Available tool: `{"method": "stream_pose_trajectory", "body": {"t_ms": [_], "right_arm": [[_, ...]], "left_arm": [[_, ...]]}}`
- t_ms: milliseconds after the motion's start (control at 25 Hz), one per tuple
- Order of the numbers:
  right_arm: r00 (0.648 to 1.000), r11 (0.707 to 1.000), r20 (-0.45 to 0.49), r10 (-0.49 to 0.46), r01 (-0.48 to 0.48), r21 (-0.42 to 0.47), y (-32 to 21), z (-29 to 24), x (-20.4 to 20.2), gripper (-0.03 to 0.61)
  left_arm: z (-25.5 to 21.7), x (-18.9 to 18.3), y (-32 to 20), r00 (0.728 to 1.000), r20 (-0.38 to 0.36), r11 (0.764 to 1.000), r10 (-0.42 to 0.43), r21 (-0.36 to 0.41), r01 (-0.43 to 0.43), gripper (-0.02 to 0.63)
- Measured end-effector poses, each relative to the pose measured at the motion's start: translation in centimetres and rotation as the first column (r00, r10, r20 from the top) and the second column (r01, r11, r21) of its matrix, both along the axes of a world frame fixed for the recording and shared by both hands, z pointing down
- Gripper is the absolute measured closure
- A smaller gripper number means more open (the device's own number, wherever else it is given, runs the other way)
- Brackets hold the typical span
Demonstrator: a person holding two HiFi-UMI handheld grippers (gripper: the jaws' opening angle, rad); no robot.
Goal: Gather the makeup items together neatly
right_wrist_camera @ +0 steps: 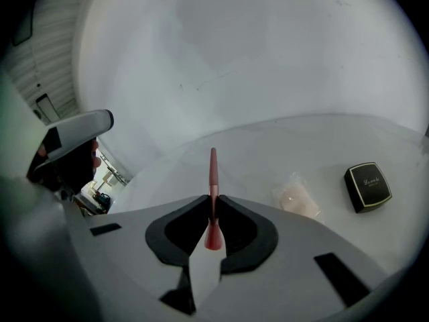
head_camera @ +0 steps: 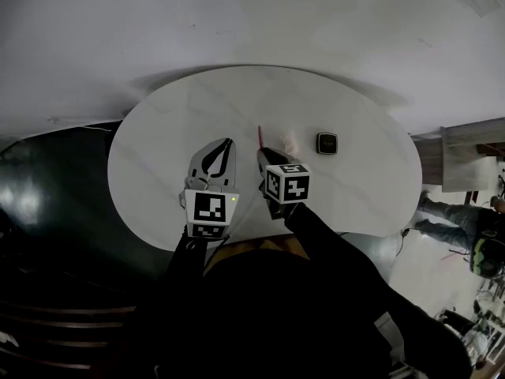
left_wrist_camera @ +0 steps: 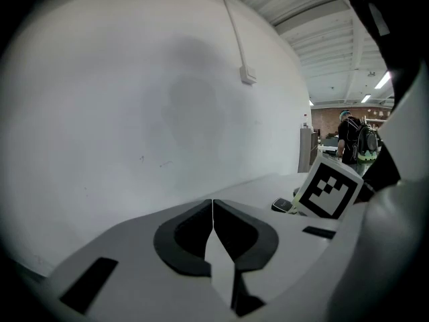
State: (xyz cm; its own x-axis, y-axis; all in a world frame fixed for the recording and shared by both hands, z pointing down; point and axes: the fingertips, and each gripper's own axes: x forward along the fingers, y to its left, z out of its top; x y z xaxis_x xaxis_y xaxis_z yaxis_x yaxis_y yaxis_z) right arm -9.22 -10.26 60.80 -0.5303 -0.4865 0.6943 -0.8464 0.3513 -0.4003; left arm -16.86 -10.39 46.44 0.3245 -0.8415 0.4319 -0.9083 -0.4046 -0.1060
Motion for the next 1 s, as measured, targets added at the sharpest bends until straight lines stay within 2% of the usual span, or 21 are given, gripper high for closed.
{"method": "stream_pose_trajectory", "body": {"t_ms": [120, 240, 360, 480, 640, 800, 1000], "right_arm": [[0.999, 1.000, -0.045, -0.006, 0.004, -0.029, -0.3, 1.5, -0.3, 0.512], [0.998, 0.998, -0.065, 0.002, -0.007, -0.064, -0.8, 2.6, -0.4, 0.512], [0.997, 0.994, -0.082, -0.013, 0.004, -0.113, -1.0, 3.6, -0.9, 0.512], [0.995, 0.990, -0.099, -0.025, 0.011, -0.141, -0.9, 3.9, -1.2, 0.512], [0.992, 0.984, -0.128, 0.020, -0.042, -0.171, -1.0, 4.2, -0.6, 0.512], [0.987, 0.980, -0.144, 0.068, -0.093, -0.177, -1.4, 4.5, 0.1, 0.512], [0.985, 0.973, -0.147, 0.090, -0.119, -0.200, -1.0, 4.7, 0.5, 0.512]], "left_arm": [[0.5, -0.1, -0.1, 1.000, -0.017, 1.000, -0.005, -0.012, 0.005, 0.595], [0.9, -0.4, -0.3, 1.000, 0.000, 1.000, -0.002, -0.025, 0.002, 0.595], [1.4, -0.4, -0.6, 0.999, -0.037, 0.999, -0.015, -0.032, 0.014, 0.595], [1.6, -0.5, -0.8, 0.999, -0.041, 0.999, -0.013, -0.036, 0.012, 0.595], [1.7, -0.9, -1.2, 1.000, -0.018, 0.999, -0.005, -0.042, 0.004, 0.595], [2.0, -0.9, -1.4, 0.999, -0.048, 0.999, -0.015, -0.046, 0.013, 0.595], [2.1, -0.9, -1.7, 0.999, -0.049, 0.999, -0.013, -0.051, 0.011, 0.595]]}}
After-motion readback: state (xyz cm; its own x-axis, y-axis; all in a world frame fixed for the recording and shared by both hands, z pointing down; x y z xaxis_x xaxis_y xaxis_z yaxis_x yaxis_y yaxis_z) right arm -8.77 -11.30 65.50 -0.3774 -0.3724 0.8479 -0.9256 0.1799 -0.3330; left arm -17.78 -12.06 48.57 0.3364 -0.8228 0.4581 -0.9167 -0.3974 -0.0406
